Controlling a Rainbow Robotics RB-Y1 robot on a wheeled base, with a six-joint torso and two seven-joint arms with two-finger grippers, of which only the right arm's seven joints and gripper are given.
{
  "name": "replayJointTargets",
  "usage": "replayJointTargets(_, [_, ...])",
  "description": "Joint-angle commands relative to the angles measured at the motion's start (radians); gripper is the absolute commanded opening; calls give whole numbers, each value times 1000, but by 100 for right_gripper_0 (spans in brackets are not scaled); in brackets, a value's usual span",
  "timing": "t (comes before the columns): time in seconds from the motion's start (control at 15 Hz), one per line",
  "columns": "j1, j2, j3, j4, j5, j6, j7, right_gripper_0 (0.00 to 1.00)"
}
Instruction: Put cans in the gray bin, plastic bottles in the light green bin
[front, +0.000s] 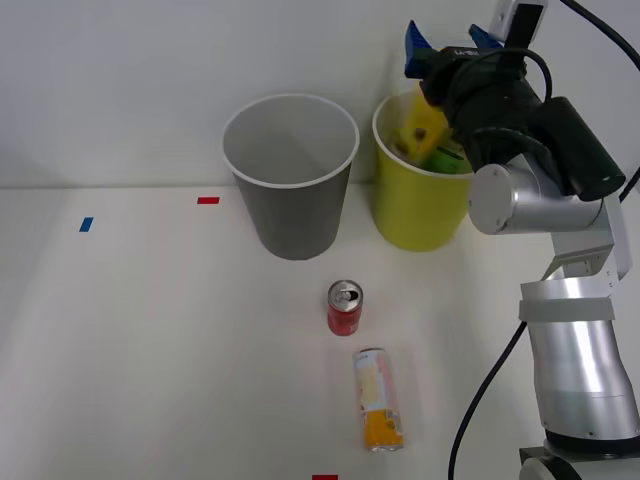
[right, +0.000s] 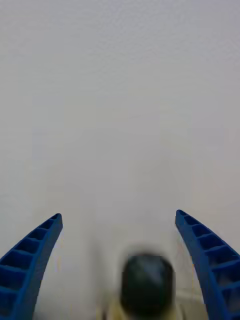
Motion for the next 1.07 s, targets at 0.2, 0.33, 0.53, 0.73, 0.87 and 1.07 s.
replayJointTargets(0.2, [0, -2, 5, 0, -38, -11, -5, 100])
replayJointTargets(0.33, [0, -2, 6, -2, -38, -14, -5, 100])
replayJointTargets(0.53, [0, -2, 6, -2, -38, -23, 1, 100])
replayJointTargets(0.73, [46, 7, 19, -2, -36, -108, 14, 100])
replayJointTargets(0.87, [129, 10, 49, -2, -36, -256, 14, 100])
replayJointTargets(1.07, [273, 21, 91, -2, -35, -509, 21, 100])
